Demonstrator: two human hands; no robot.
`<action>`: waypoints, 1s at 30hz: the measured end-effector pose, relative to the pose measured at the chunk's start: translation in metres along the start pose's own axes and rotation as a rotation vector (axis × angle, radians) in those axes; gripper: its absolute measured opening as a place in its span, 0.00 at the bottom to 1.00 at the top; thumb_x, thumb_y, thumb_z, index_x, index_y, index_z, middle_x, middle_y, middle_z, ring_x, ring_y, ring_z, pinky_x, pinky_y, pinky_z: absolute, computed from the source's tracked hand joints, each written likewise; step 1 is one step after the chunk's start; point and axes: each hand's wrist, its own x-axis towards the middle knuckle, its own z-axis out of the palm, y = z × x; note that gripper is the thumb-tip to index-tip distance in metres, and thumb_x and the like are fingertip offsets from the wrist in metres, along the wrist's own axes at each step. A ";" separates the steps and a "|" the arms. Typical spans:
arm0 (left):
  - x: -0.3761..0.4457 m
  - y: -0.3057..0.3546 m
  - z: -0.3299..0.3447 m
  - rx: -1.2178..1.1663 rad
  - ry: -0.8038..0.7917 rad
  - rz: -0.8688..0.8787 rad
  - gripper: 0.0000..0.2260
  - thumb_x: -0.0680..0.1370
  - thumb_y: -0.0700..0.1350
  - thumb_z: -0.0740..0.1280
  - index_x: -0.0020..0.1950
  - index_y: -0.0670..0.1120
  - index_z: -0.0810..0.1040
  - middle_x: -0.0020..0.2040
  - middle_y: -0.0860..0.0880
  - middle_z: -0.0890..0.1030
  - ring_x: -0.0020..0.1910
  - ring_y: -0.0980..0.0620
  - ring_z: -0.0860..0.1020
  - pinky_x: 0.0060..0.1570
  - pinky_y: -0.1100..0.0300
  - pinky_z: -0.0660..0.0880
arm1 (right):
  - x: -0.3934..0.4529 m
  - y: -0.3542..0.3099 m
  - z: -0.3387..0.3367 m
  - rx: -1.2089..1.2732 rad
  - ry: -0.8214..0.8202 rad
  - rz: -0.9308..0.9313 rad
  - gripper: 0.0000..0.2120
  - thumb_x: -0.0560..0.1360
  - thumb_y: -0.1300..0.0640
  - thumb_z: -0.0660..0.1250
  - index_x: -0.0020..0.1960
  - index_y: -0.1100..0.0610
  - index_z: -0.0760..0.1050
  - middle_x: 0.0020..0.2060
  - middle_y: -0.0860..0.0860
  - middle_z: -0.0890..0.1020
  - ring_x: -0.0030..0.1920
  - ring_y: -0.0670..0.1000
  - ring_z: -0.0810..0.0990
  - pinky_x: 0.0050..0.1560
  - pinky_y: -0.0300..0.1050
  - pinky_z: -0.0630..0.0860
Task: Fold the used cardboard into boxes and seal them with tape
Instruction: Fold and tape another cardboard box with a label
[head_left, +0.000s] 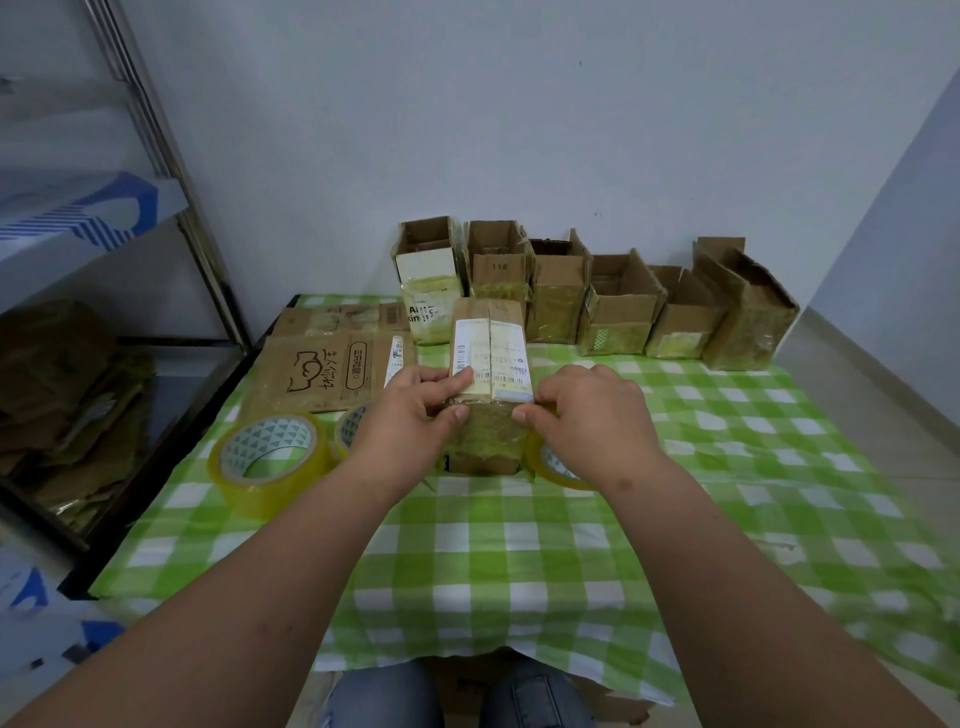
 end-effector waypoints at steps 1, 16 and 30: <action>-0.001 0.000 0.000 0.004 -0.004 0.001 0.18 0.79 0.43 0.69 0.68 0.54 0.77 0.60 0.59 0.73 0.56 0.61 0.72 0.46 0.85 0.62 | -0.001 0.001 0.000 0.000 0.004 -0.007 0.13 0.79 0.40 0.61 0.52 0.45 0.80 0.47 0.46 0.78 0.52 0.53 0.72 0.52 0.50 0.68; -0.003 -0.007 -0.013 -0.220 -0.178 -0.027 0.20 0.83 0.35 0.58 0.70 0.53 0.74 0.66 0.56 0.70 0.60 0.60 0.72 0.47 0.69 0.78 | -0.004 0.006 -0.001 0.049 -0.021 -0.047 0.12 0.79 0.44 0.62 0.57 0.44 0.80 0.52 0.46 0.80 0.55 0.53 0.73 0.58 0.52 0.70; -0.001 -0.027 -0.001 -0.244 -0.077 -0.152 0.32 0.80 0.33 0.59 0.58 0.75 0.76 0.56 0.57 0.80 0.46 0.48 0.75 0.51 0.47 0.80 | -0.004 0.006 0.001 0.072 -0.003 -0.021 0.12 0.79 0.43 0.63 0.56 0.44 0.81 0.53 0.45 0.80 0.55 0.52 0.72 0.57 0.51 0.69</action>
